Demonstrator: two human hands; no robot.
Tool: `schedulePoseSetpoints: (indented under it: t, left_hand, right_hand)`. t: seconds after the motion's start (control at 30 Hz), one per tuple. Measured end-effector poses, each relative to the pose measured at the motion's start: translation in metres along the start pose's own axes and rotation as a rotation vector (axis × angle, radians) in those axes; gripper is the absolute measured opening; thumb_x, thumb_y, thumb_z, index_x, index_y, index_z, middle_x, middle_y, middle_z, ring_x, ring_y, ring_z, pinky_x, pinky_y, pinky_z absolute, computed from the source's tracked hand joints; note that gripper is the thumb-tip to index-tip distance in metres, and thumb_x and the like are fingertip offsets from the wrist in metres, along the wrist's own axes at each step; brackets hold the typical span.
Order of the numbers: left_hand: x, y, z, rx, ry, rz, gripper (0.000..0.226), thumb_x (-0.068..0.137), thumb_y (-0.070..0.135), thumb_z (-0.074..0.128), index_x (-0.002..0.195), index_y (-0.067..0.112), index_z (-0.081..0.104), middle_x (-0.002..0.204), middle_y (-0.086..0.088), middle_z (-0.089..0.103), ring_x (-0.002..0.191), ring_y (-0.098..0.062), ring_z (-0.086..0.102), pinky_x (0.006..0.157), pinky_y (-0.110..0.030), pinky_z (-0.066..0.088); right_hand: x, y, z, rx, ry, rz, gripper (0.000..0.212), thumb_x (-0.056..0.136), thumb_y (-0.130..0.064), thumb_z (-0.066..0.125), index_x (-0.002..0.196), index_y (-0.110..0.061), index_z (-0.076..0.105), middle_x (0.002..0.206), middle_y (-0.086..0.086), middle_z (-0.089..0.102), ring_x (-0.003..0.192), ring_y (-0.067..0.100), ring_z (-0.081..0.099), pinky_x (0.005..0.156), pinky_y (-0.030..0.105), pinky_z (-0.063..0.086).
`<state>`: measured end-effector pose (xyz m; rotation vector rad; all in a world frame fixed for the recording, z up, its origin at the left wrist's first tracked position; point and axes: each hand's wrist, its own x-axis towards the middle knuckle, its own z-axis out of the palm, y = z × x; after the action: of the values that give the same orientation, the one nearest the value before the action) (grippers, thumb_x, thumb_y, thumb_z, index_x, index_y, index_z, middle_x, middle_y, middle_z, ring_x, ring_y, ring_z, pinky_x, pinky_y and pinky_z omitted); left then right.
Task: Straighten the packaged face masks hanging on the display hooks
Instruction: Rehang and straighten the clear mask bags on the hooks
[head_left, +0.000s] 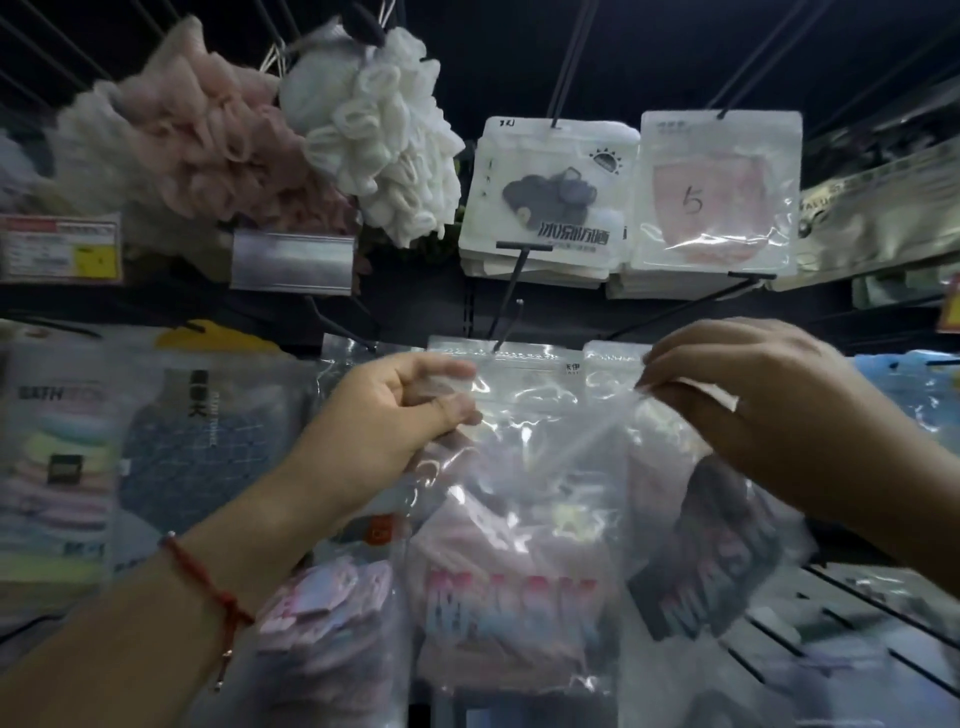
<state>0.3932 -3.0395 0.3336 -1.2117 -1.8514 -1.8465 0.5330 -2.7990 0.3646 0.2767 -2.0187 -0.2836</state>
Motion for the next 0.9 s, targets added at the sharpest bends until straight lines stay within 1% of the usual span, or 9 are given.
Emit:
schedulePoseSetpoints:
  t: [0.1, 0.23, 0.33, 0.4, 0.53, 0.7, 0.77, 0.83, 0.9]
  left_hand:
    - [0.004, 0.003, 0.005, 0.093, 0.058, 0.176, 0.034, 0.092, 0.009, 0.068, 0.117, 0.032, 0.059, 0.094, -0.007, 0.070, 0.074, -0.019, 0.073, 0.056, -0.029, 0.058]
    - [0.009, 0.013, 0.009, 0.225, 0.079, 0.340, 0.031, 0.098, 0.011, 0.059, 0.118, 0.034, 0.069, 0.097, 0.003, 0.067, 0.074, -0.014, 0.072, 0.053, -0.025, 0.058]
    - [0.017, 0.018, 0.009, 0.269, 0.114, 0.366, 0.029, 0.098, 0.011, 0.060, 0.115, 0.032, 0.070, 0.096, 0.005, 0.072, 0.073, -0.004, 0.071, 0.053, -0.015, 0.053]
    - [0.024, 0.021, 0.010, 0.294, 0.128, 0.374, 0.029, 0.097, 0.011, 0.062, 0.117, 0.031, 0.070, 0.096, 0.009, 0.073, 0.078, 0.000, 0.070, 0.055, -0.011, 0.051]
    - [0.030, 0.021, 0.008, 0.312, 0.173, 0.374, 0.028, 0.098, 0.010, 0.061, 0.120, 0.025, 0.070, 0.091, 0.005, 0.075, 0.059, 0.001, 0.065, 0.049, -0.009, 0.046]
    - [0.031, 0.018, 0.008, 0.308, 0.209, 0.351, 0.029, 0.096, 0.018, 0.065, 0.119, 0.035, 0.070, 0.087, 0.010, 0.076, 0.076, -0.015, 0.072, 0.062, -0.017, 0.057]
    - [0.032, 0.019, 0.007, 0.327, 0.208, 0.340, 0.029, 0.095, 0.020, 0.066, 0.118, 0.037, 0.070, 0.086, 0.009, 0.077, 0.074, -0.023, 0.072, 0.063, -0.029, 0.060]
    - [0.033, 0.018, 0.006, 0.343, 0.194, 0.335, 0.028, 0.095, 0.022, 0.065, 0.116, 0.041, 0.070, 0.087, -0.004, 0.077, 0.078, -0.038, 0.068, 0.065, -0.048, 0.058]
    - [0.033, 0.015, 0.004, 0.382, 0.173, 0.342, 0.028, 0.095, 0.025, 0.065, 0.117, 0.043, 0.069, 0.090, -0.012, 0.075, 0.079, -0.041, 0.067, 0.067, -0.051, 0.057]
  right_hand:
    - [0.003, -0.017, 0.011, -0.017, -0.073, -0.135, 0.025, 0.094, -0.035, 0.048, 0.093, -0.031, 0.073, 0.128, -0.004, 0.065, 0.115, 0.020, 0.063, 0.101, 0.041, 0.045]
    - [0.012, -0.029, 0.024, -0.067, -0.246, -0.188, 0.019, 0.096, -0.036, 0.047, 0.092, -0.034, 0.065, 0.157, 0.006, 0.029, 0.145, 0.026, 0.028, 0.118, 0.044, 0.019]
    - [0.021, -0.031, 0.026, -0.068, -0.297, -0.162, 0.017, 0.099, -0.034, 0.047, 0.096, -0.033, 0.063, 0.162, 0.006, 0.000, 0.149, 0.022, -0.006, 0.115, 0.032, -0.011]
    - [0.026, -0.032, 0.027, -0.076, -0.326, -0.154, 0.016, 0.101, -0.035, 0.046, 0.099, -0.034, 0.062, 0.161, 0.004, -0.012, 0.146, 0.020, -0.018, 0.113, 0.031, -0.017]
    - [0.034, -0.031, 0.029, -0.095, -0.376, -0.163, 0.019, 0.102, -0.038, 0.041, 0.101, -0.036, 0.060, 0.159, 0.002, -0.020, 0.146, 0.020, -0.020, 0.113, 0.029, -0.018]
    - [0.037, -0.028, 0.029, -0.092, -0.367, -0.189, 0.020, 0.102, -0.037, 0.041, 0.099, -0.035, 0.061, 0.160, 0.001, -0.019, 0.148, 0.019, -0.017, 0.110, 0.025, -0.020]
    - [0.037, -0.028, 0.029, -0.083, -0.371, -0.187, 0.020, 0.102, -0.038, 0.040, 0.099, -0.035, 0.060, 0.160, 0.000, -0.020, 0.148, 0.018, -0.017, 0.111, 0.024, -0.020]
    - [0.036, -0.029, 0.028, -0.075, -0.372, -0.183, 0.021, 0.102, -0.037, 0.040, 0.100, -0.035, 0.060, 0.160, 0.000, -0.020, 0.148, 0.017, -0.017, 0.110, 0.023, -0.020]
    - [0.034, -0.030, 0.028, -0.064, -0.383, -0.175, 0.021, 0.102, -0.037, 0.039, 0.102, -0.036, 0.060, 0.160, -0.001, -0.019, 0.148, 0.016, -0.018, 0.111, 0.024, -0.019]
